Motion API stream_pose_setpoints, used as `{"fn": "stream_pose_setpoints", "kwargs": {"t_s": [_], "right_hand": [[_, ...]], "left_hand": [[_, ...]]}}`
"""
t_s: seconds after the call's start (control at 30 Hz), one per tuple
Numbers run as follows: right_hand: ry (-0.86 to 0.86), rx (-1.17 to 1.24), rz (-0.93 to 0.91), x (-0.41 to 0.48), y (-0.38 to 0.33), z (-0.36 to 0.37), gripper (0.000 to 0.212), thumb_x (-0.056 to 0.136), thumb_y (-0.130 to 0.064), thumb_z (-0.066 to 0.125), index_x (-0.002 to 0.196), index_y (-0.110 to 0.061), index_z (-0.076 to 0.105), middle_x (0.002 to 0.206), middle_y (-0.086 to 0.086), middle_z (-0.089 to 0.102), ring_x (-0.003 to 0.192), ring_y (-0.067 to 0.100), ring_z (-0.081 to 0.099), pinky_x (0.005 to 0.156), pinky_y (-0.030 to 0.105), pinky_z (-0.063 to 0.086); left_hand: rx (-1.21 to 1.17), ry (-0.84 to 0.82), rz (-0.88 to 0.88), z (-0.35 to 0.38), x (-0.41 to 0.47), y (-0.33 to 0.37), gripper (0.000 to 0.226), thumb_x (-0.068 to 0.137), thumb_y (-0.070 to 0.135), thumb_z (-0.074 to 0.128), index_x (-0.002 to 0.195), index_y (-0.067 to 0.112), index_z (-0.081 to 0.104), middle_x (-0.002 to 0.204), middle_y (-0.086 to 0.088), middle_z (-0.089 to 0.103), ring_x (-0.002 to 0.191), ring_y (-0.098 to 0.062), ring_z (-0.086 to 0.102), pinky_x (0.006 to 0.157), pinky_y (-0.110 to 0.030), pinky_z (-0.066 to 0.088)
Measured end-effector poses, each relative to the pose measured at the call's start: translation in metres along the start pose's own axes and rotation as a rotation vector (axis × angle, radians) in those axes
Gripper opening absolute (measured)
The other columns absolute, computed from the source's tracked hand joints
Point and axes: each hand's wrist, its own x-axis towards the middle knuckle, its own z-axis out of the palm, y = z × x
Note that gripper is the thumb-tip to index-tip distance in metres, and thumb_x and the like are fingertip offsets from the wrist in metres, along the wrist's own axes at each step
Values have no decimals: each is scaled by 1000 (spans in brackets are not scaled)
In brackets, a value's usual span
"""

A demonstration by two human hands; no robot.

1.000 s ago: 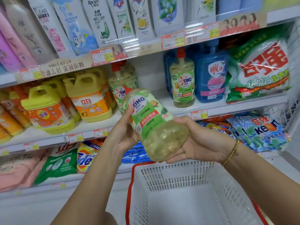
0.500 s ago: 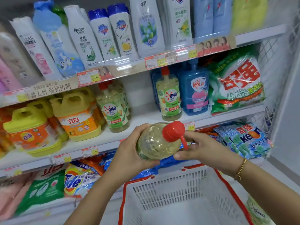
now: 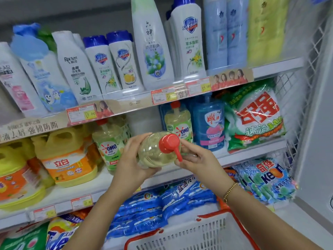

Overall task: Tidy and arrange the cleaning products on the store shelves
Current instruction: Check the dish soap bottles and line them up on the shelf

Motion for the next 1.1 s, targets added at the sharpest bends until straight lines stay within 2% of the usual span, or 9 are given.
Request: {"fn": "stream_pose_setpoints", "kwargs": {"t_s": [0.17,0.27,0.37,0.47,0.53,0.7,0.9,1.0,1.1], "right_hand": [[65,-180,-13,55,27,-10,43,83,-10,71,111,-42,61,109,-6,67,98,4,65,90,23,52],[66,-509,-26,76,55,-22,32,84,-19,70,112,-32,62,111,-10,66,99,-1,60,87,11,46],[75,-887,-61,90,94,-35,35,87,-24,66,121,-22,62,119,-3,63,107,11,58,90,17,42],[90,-996,-103,95,123,-39,31,84,-20,66,116,-20,62,118,1,60,105,21,57,87,28,46],[146,-1018,-132,97,136,-38,24,81,-20,69,104,-19,61,111,0,58,98,22,57,78,34,53],[283,-1087,-196,103,150,-28,30,70,-26,78,86,-20,54,91,0,55,74,20,58,50,29,52],[280,-1127,-193,101,144,-26,35,67,-22,81,85,-19,52,88,0,53,66,21,59,45,28,47],[245,-1106,-154,104,140,-32,38,70,-26,80,82,-21,44,84,-6,45,61,18,52,42,20,36],[294,-965,-35,114,130,-39,46,72,-29,80,89,-18,39,93,-4,42,70,15,46,50,19,30]], "left_hand": [[-65,18,-136,26,35,-43,91,51,16,94,121,46,44,121,15,49,110,15,44,85,1,33],[-106,20,-221,38,46,-64,93,50,18,95,115,54,39,119,30,45,107,22,42,86,-4,34],[-208,9,-340,40,61,-86,91,49,15,95,118,42,43,116,25,52,104,15,50,84,-7,38],[-349,-60,-483,34,84,-107,84,42,19,96,114,27,56,107,6,70,101,-12,66,94,-35,50],[-444,-106,-556,32,96,-117,80,46,12,93,117,21,58,104,2,74,97,-17,70,96,-44,50],[-494,-72,-595,53,94,-141,84,52,15,92,124,25,51,108,4,72,101,-12,68,94,-38,51],[-330,99,-654,94,78,-147,77,51,24,94,117,23,54,103,11,69,94,-5,65,74,-21,51],[-299,121,-670,92,86,-154,66,57,21,92,110,23,53,93,16,64,83,6,58,64,-9,44],[-321,140,-687,94,104,-168,61,63,17,88,110,23,50,98,10,63,87,-5,60,75,-18,49]]}}
